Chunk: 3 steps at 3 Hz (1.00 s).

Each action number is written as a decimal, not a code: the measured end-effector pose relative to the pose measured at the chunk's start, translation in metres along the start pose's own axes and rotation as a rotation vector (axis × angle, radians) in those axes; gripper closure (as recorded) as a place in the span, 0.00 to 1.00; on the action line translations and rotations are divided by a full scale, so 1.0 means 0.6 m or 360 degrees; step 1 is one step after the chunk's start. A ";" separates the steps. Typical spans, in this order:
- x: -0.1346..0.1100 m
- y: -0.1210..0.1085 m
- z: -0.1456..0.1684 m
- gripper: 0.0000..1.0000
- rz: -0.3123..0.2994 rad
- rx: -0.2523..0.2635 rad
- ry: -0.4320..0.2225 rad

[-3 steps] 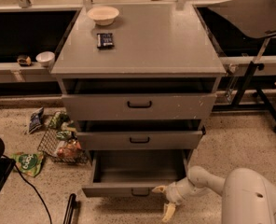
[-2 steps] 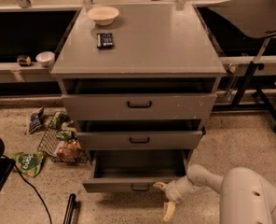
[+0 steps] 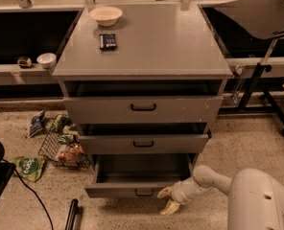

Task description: Close bottom drawer

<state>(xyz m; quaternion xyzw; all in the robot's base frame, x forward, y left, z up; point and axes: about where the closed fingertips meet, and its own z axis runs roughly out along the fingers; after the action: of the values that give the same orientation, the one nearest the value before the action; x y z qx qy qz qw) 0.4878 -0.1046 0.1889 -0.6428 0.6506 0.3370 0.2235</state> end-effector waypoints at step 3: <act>0.032 -0.093 -0.087 0.71 0.0091 0.0191 0.0036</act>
Offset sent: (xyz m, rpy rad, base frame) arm 0.0762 -0.0630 0.0290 -0.0391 -0.0742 -0.1464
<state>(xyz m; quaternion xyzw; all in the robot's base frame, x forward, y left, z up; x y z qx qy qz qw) 0.5490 -0.1529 0.2018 -0.6131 0.6902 0.2963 0.2447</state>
